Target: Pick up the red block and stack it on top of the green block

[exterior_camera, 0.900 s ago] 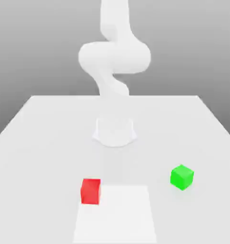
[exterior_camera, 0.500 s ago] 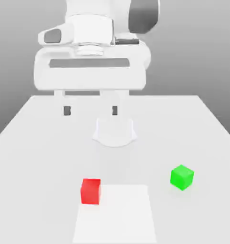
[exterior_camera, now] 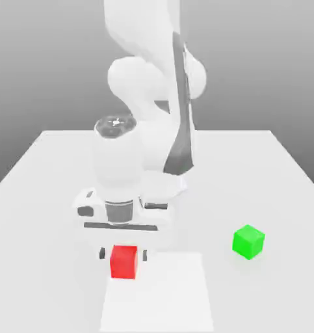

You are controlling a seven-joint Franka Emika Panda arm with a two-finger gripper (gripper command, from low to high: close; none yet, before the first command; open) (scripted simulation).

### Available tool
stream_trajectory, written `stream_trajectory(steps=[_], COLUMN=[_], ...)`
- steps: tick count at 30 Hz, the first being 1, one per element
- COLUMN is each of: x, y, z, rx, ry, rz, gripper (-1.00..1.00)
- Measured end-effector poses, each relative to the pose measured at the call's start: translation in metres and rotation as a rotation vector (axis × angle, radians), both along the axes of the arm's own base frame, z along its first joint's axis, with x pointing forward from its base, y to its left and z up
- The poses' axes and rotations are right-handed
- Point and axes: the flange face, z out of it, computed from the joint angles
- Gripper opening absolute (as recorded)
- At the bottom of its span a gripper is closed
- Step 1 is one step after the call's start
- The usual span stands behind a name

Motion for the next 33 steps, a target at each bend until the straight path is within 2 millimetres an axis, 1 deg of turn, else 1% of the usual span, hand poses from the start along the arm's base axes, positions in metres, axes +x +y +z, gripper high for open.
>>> stream_trajectory(steps=[3,4,5,7,12,13,15,18,20,23,24,25,26,28,32,33], x=[0.000,-0.001,0.000,0.001,0.000,0.002,0.003,-0.004,-0.017,-0.046,-0.058,-0.069,-0.074,-0.077,-0.078,-0.078], y=[0.000,0.000,0.000,0.000,0.000,0.017,0.065,0.127,0.171,0.234,0.253,0.267,0.274,0.280,0.280,0.280], z=[0.000,-0.004,-0.002,0.011,0.054,0.059,0.067,0.077,0.083,0.092,0.094,0.094,0.090,0.075,0.039,0.034], rx=[0.000,0.000,0.000,0.000,0.001,0.004,0.009,0.015,0.015,0.010,0.007,0.004,0.002,-0.001,-0.002,-0.001], ry=[0.000,0.001,0.000,-0.001,0.000,0.000,0.000,0.000,0.001,0.001,0.001,0.001,0.001,0.000,0.000,0.000], rz=[-0.001,-0.001,0.000,0.001,-0.001,0.035,0.140,0.269,0.369,0.521,0.571,0.611,0.630,0.645,0.645,0.646], gripper=[-1.00,-1.00,-1.00,-1.00,-1.00,-1.00,-1.00,-1.00,-1.00,-1.00,-1.00,-1.00,-1.00,-1.00,-1.00,1.00])
